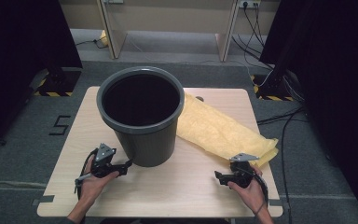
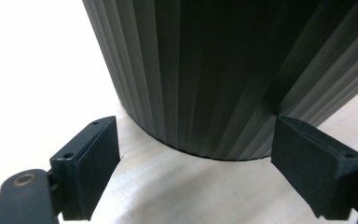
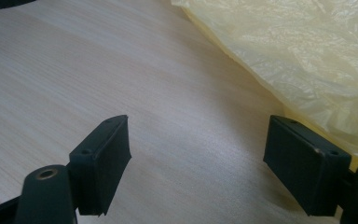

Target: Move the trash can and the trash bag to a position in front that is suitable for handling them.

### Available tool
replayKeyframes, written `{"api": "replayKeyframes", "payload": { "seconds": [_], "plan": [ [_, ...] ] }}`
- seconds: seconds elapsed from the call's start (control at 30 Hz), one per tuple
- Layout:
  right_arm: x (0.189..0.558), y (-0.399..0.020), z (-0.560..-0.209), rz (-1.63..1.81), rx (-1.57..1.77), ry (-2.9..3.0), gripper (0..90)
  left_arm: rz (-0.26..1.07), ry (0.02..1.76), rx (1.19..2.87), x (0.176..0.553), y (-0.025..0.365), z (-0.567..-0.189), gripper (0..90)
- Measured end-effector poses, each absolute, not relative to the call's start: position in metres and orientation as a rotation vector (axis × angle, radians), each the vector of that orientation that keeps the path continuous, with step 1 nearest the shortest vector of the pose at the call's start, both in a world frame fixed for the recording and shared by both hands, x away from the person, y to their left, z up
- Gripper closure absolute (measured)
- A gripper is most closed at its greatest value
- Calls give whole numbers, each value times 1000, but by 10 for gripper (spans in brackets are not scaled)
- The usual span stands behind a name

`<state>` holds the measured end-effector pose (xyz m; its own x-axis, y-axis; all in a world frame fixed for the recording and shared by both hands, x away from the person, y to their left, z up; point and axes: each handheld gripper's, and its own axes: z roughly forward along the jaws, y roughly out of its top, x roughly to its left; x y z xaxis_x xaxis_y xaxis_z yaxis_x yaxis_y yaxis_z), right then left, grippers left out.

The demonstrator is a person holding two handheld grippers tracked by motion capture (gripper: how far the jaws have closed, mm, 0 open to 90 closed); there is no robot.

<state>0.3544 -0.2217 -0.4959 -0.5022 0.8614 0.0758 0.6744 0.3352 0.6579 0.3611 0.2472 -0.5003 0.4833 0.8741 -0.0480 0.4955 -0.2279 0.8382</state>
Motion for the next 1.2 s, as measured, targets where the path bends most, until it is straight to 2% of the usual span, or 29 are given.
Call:
{"api": "replayKeyframes", "payload": {
  "seconds": [0.33, 0.67, 0.8, 1.07, 1.2],
  "plan": [
    [355, -220, -488, 943, 1339, 2270, 233, 549, 1177, 1893, 354, 266, -501, 159],
    [374, -207, -479, 981, 1307, 2195, 237, 525, 1245, 1979, 353, 285, -517, 158],
    [382, -197, -475, 1056, 1323, 2196, 240, 541, 1263, 1996, 353, 287, -523, 157],
    [397, -180, -479, 975, 1313, 2169, 251, 541, 1264, 1998, 351, 283, -524, 144],
    [392, -167, -471, 1055, 1267, 2239, 264, 541, 1263, 1999, 351, 283, -524, 143]
  ]
}}
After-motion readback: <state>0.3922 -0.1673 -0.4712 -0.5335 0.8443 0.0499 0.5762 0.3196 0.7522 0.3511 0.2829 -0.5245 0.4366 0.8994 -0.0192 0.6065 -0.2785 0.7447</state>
